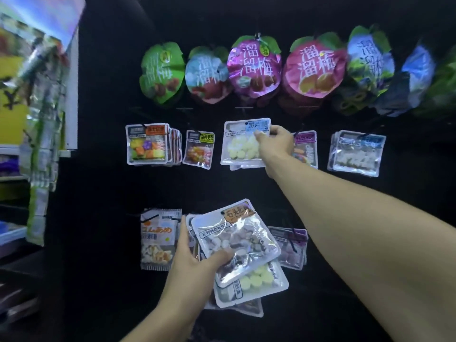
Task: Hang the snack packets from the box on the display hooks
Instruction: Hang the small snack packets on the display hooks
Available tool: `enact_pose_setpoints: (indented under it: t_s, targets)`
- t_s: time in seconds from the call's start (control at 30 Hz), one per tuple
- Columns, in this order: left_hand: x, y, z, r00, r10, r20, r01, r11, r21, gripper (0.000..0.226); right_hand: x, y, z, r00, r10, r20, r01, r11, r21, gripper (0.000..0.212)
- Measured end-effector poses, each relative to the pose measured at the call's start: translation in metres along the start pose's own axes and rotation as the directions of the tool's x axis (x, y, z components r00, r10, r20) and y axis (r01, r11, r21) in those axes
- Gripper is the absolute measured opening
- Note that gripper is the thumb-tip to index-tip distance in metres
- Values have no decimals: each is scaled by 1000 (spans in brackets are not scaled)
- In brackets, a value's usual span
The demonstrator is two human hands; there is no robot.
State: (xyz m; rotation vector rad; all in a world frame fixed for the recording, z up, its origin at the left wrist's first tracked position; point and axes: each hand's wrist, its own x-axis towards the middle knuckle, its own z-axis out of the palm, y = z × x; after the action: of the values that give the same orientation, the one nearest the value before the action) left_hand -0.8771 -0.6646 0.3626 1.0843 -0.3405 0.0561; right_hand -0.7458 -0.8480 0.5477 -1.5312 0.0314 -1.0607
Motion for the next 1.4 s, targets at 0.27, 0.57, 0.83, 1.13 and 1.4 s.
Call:
enact_pose_setpoints:
  t_s: [0.27, 0.57, 0.83, 1.13, 1.4]
  targets:
    - [13, -7, -14, 995, -73, -67, 85, 977, 197, 75, 19, 1, 13, 999, 15, -31, -16, 998, -61, 9]
    - [14, -20, -14, 996, -76, -48, 84, 978, 189, 54, 25, 10, 14, 998, 67, -16, -68, 994, -87, 5]
    - [9, -17, -10, 982, -128, -138, 150, 975, 165, 105, 41, 12, 19, 996, 62, -62, -75, 972, -224, 20]
    - [-1, -25, -24, 977, -130, -169, 160, 971, 177, 82, 49, 27, 12, 997, 38, -72, -59, 948, -313, 32]
    - [-14, -30, -21, 981, -113, -157, 136, 980, 147, 52, -2, 37, -14, 992, -106, 63, 123, 889, -441, 35]
